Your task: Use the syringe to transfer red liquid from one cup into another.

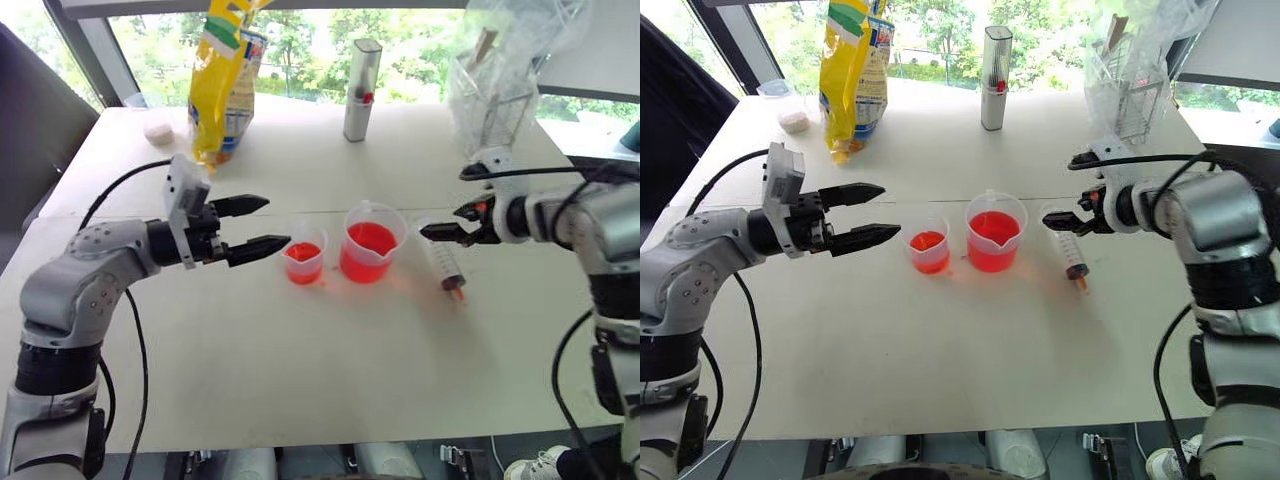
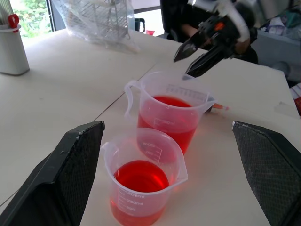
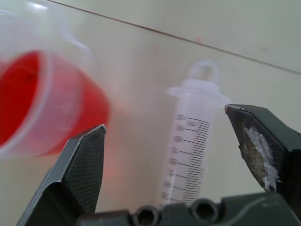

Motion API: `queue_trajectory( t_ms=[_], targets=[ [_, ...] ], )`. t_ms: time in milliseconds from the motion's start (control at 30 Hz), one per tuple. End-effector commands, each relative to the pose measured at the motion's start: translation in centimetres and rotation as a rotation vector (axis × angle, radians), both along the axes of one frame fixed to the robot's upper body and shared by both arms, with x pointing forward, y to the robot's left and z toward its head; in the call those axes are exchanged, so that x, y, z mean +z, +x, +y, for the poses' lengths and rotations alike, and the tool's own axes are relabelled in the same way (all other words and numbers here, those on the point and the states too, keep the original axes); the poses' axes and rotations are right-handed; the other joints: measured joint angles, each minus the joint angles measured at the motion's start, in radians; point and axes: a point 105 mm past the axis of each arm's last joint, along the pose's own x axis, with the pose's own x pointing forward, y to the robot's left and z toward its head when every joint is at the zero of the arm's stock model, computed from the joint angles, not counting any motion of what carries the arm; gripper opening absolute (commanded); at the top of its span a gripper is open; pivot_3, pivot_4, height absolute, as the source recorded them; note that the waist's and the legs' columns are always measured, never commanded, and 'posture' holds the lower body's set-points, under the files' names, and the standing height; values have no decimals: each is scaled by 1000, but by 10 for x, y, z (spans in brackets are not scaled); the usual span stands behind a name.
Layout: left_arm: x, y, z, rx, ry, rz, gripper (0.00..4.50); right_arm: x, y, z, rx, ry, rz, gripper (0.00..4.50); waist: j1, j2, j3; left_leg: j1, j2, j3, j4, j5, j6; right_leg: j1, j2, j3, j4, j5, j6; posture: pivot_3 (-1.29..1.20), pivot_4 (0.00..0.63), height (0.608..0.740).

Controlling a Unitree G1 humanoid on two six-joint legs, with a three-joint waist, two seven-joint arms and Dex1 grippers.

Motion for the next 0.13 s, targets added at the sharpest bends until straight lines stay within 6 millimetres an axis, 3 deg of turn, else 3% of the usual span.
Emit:
queue_trajectory(
  t_ms=[33, 133],
  targets=[
    [8, -10, 3, -6, 17, -38, 4500, 32, -34, 13, 182, 13, -108, 4436, 1, 0, 0, 0, 0, -1, 0, 0, 0, 1, 0, -1, 0, 0, 0, 0, 150, 740],
    [7, -14, 4, -3, 21, -25, 4500, 29, -58, 10, 252, -29, -114, 4436, 2, 0, 0, 2, 0, -2, 0, 0, 0, 3, 0, -2, 0, 0, 0, 0, 150, 740]
  ],
)
